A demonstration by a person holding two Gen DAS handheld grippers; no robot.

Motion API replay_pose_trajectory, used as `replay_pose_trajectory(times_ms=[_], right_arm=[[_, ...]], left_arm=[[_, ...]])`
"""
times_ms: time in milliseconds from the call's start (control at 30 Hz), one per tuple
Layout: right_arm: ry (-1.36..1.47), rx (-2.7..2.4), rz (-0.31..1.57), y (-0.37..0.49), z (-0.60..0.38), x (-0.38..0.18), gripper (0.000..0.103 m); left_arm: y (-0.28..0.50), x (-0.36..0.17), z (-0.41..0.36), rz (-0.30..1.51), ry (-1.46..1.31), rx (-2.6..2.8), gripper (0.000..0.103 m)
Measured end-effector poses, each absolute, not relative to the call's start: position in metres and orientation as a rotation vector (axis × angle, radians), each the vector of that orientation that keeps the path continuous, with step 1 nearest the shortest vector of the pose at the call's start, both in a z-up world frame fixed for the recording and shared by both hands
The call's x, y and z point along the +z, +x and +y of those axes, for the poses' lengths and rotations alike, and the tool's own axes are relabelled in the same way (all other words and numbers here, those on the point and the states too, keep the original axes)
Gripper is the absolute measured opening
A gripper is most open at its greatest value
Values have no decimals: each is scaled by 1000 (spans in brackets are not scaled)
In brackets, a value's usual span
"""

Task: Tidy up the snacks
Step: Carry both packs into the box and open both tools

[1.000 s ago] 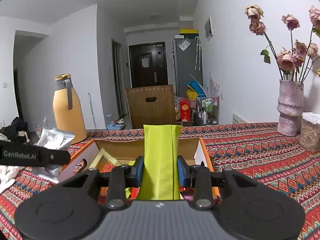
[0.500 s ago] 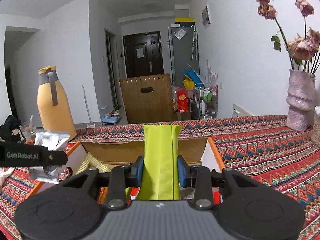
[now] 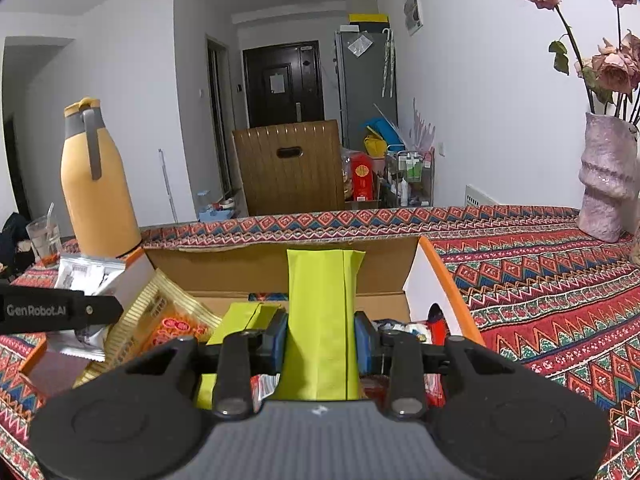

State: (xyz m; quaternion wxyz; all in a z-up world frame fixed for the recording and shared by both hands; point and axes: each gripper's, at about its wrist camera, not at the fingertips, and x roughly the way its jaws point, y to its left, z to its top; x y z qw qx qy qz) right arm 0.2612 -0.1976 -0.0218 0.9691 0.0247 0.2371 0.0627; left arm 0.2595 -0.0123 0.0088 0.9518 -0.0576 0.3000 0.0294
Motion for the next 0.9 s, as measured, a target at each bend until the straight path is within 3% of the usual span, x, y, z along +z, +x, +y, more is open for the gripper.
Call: replay_pose_trajectory(times_ms=[100, 167, 200, 233, 300, 333, 367, 433, 900], right_arm=[[52, 117, 481, 262, -199, -23, 34], [63, 108, 484, 263, -201, -23, 36], [71, 99, 482, 263, -203, -22, 36], [76, 94, 483, 263, -204, -22, 42], [93, 83, 478, 261, -208, -21, 62], [98, 73, 470, 260, -209, -20, 78], [102, 65, 463, 258, -211, -19, 93], [116, 58, 452, 255, -214, -17, 103], [110, 63, 433, 245, -216, -9, 103]], left_arm=[[260, 6, -14, 626, -119, 36, 42], [259, 6, -14, 625, -114, 32, 50], [258, 6, -14, 618, -116, 34, 58], [256, 7, -13, 607, -120, 35, 72], [251, 10, -11, 583, -124, 49, 88], [249, 12, -10, 569, -127, 63, 97], [247, 14, -9, 558, -133, 68, 101], [243, 17, -7, 540, -145, 84, 103], [238, 25, -3, 544, -162, 104, 103]])
